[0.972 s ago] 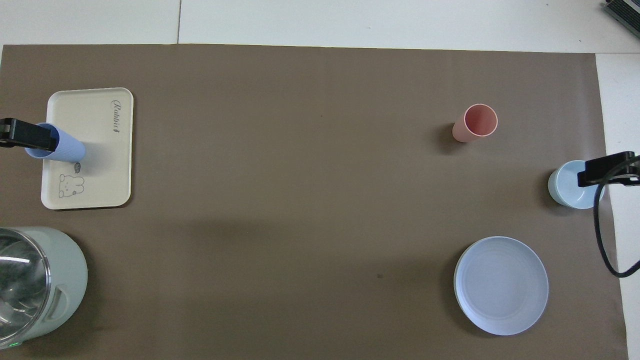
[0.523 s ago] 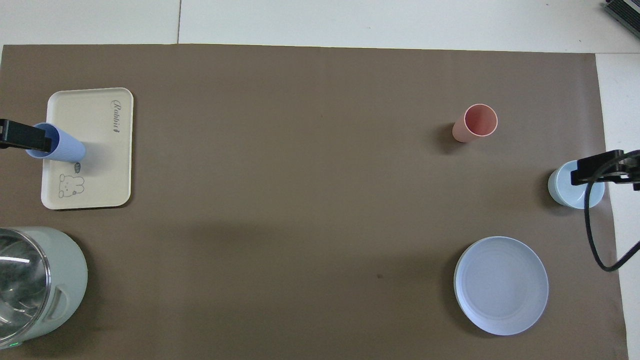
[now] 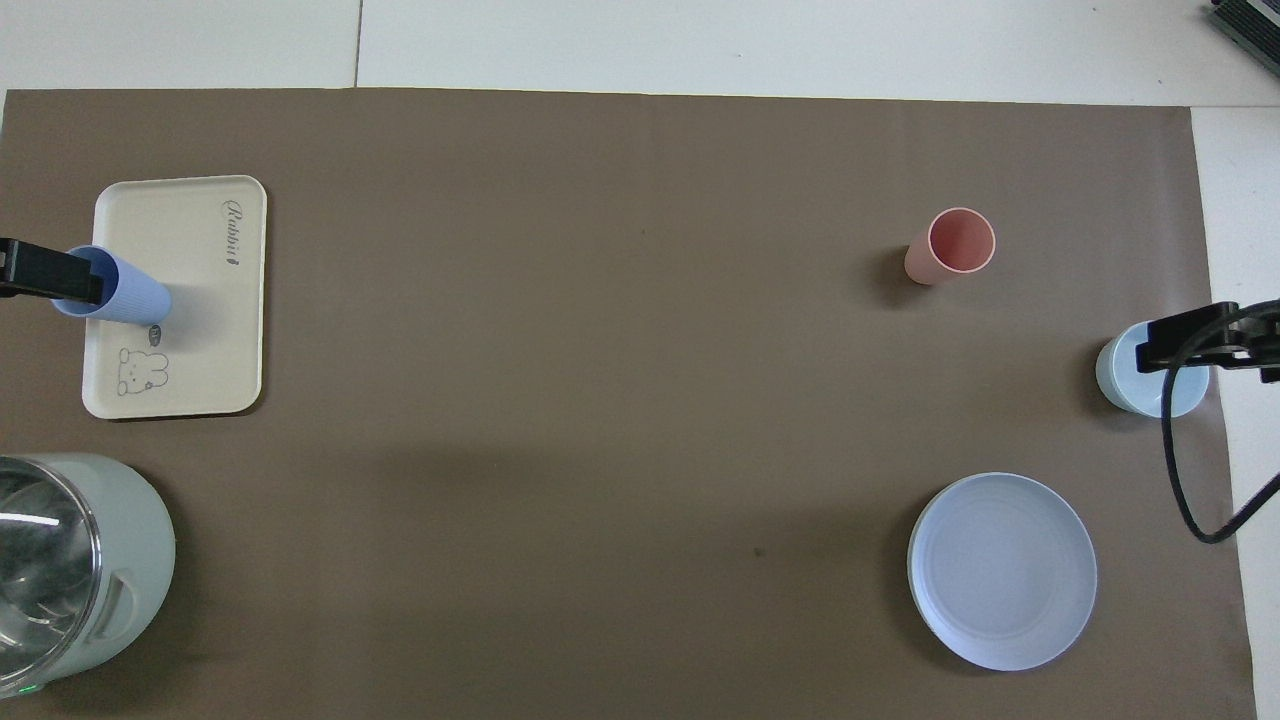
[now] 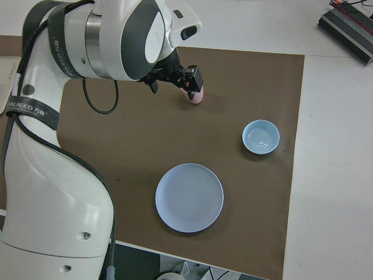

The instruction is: Place cup on tray

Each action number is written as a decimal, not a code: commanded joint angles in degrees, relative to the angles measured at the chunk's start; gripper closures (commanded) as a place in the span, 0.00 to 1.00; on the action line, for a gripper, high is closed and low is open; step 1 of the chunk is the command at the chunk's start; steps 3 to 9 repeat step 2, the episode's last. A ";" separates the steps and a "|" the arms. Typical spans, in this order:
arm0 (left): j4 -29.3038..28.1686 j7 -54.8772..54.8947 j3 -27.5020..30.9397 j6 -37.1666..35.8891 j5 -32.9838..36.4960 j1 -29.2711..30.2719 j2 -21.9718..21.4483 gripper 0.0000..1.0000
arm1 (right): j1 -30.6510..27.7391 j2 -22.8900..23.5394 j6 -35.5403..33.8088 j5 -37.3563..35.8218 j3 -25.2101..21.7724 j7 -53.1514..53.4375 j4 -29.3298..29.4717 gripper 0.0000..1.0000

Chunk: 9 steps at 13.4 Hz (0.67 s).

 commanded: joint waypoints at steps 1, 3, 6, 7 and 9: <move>-1.30 0.85 0.06 0.38 -0.47 0.09 -1.20 0.00 | -0.33 -0.74 0.70 -0.70 0.65 0.14 -1.05 0.00; -1.30 0.76 0.06 0.47 -0.47 0.09 -1.20 0.00 | -0.33 -0.74 0.70 -0.70 0.65 -0.38 -1.14 0.00; -1.30 0.76 0.06 0.47 -0.47 0.09 -1.20 0.00 | -0.33 -0.74 0.70 -0.70 0.65 -0.38 -1.14 0.00; -1.30 0.76 0.06 0.47 -0.47 0.09 -1.20 0.00 | -0.33 -0.74 0.70 -0.70 0.65 -0.38 -1.14 0.00; -1.30 0.76 0.06 0.47 -0.47 0.09 -1.20 0.00 | -0.33 -0.74 0.70 -0.70 0.65 -0.38 -1.14 0.00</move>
